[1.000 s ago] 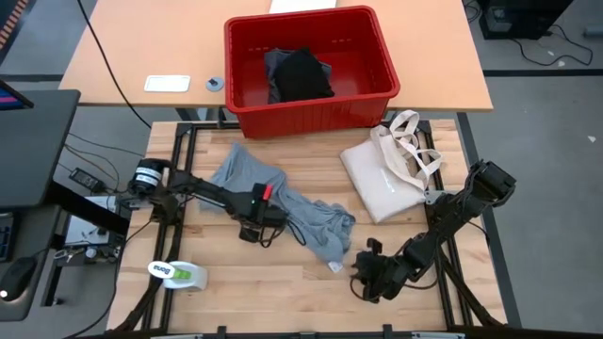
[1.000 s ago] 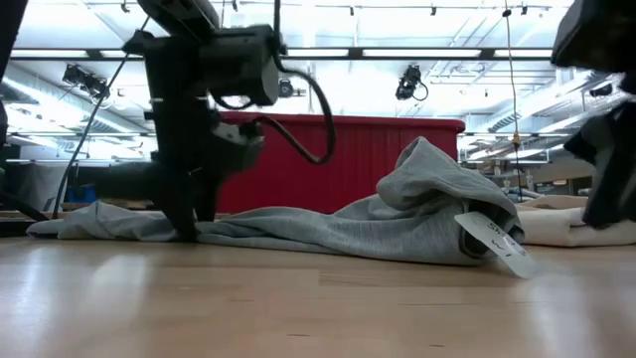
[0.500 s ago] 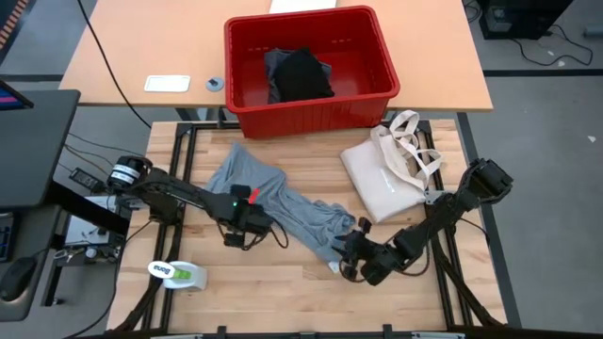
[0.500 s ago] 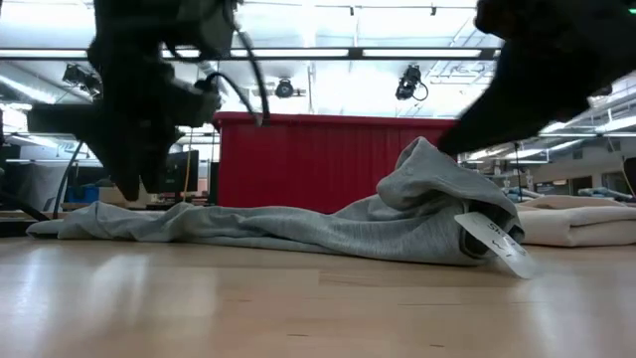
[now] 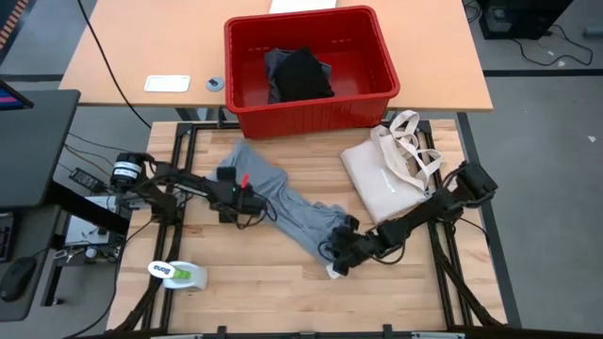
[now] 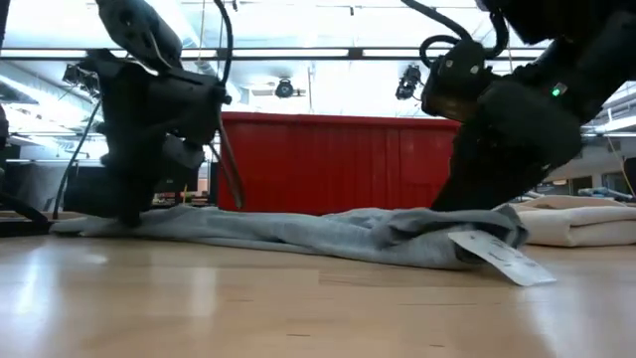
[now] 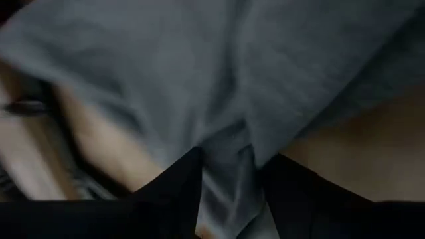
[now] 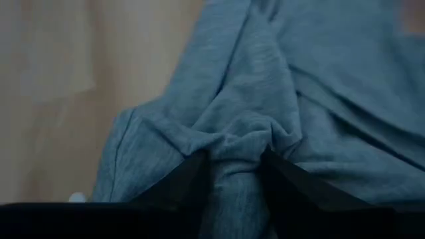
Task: Fold Laundry from Bin
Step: Fold the gray shirt
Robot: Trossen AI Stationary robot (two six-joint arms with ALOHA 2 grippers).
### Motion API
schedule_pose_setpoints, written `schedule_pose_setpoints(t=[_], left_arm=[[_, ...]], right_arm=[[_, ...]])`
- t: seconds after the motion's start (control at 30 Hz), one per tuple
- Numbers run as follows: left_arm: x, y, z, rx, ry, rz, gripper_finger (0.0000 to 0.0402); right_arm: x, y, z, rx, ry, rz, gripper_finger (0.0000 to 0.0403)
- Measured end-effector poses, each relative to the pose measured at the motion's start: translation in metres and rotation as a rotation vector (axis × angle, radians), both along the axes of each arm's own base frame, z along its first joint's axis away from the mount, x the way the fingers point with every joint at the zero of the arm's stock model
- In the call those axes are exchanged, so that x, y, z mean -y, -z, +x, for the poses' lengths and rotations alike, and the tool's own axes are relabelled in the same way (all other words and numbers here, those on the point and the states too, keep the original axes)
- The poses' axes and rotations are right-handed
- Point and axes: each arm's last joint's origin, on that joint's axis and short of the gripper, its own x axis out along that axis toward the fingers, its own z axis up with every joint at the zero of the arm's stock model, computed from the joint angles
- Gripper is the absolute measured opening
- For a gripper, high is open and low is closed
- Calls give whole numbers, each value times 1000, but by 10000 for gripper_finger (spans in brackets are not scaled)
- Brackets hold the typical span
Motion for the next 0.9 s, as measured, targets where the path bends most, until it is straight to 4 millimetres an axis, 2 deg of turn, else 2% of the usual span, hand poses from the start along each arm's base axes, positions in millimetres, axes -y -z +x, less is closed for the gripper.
schedule_pose_setpoints(t=[0.2,0.3,0.43,0.53,0.77,0.9], left_arm=[[-14,-4,12,113,25,205,160],[-10,-6,19,133,97,262,160],[-1,-20,30,119,198,274,160],[10,-35,34,86,234,271,160],[46,-73,43,161,268,267,160],[70,-81,45,267,275,179,160]], right_arm=[[-37,-5,-10,6,-195,226,151],[-56,-11,-15,26,-326,294,151],[-74,-23,-16,78,-407,277,151],[-79,-30,-15,90,-414,257,151],[-74,-57,-16,138,-294,156,151],[-71,-71,-27,157,-227,97,151]])
